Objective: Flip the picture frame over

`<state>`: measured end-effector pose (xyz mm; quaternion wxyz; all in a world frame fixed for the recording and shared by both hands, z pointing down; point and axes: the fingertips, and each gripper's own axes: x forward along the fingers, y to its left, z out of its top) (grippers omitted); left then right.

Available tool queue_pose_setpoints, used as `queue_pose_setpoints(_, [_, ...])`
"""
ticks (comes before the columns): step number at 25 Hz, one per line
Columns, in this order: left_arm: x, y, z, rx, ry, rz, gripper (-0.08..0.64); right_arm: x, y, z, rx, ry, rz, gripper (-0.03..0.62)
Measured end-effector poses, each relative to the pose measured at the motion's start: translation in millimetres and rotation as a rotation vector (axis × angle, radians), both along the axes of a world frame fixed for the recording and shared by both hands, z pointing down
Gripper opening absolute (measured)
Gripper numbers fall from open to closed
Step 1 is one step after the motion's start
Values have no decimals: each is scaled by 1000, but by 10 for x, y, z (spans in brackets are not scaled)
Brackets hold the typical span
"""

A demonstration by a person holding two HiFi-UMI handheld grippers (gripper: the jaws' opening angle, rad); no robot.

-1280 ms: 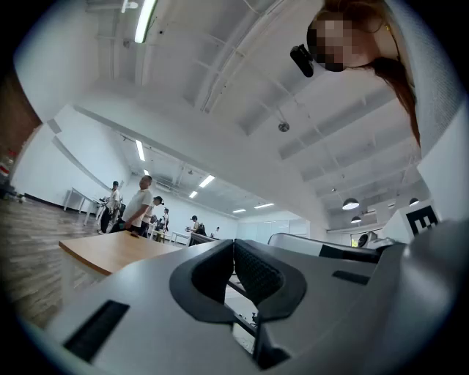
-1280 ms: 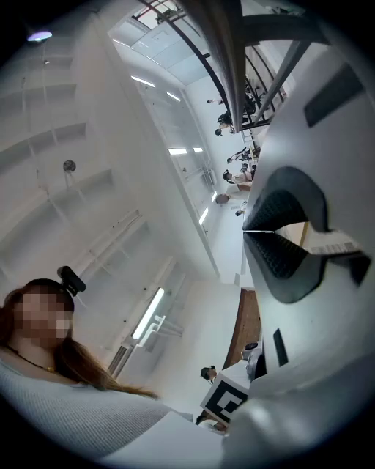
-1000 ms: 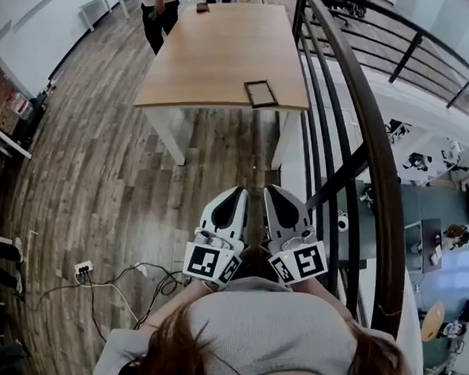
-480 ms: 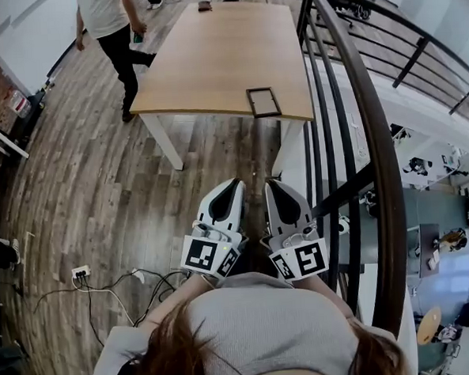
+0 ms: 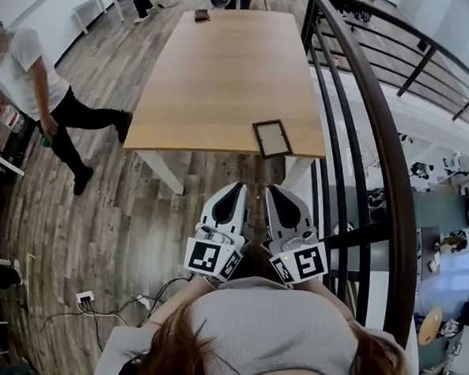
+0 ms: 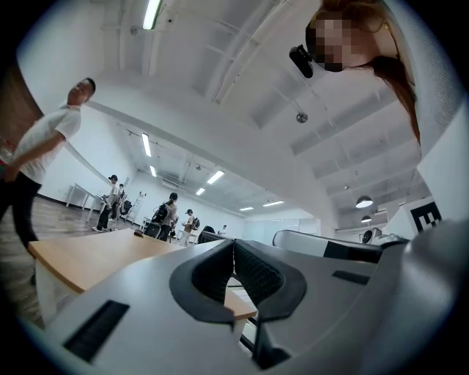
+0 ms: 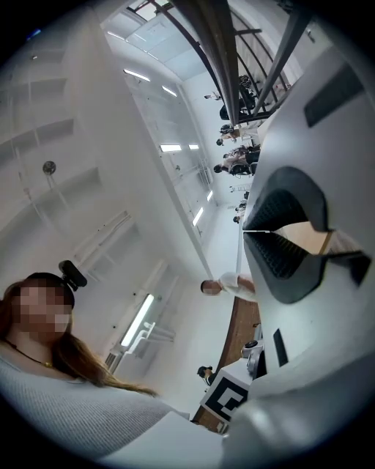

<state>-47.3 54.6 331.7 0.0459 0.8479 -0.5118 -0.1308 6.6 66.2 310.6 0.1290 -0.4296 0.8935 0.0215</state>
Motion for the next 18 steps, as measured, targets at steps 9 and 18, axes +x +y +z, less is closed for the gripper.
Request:
queue_pose_setpoints(9, [-232, -1274, -177, 33, -28, 71, 6, -287, -1253, -192, 30, -23, 60, 17])
queue_pose_setpoints(18, [-256, -1781, -52, -12, -18, 112, 6, -307, -1739, -131, -13, -24, 109, 17])
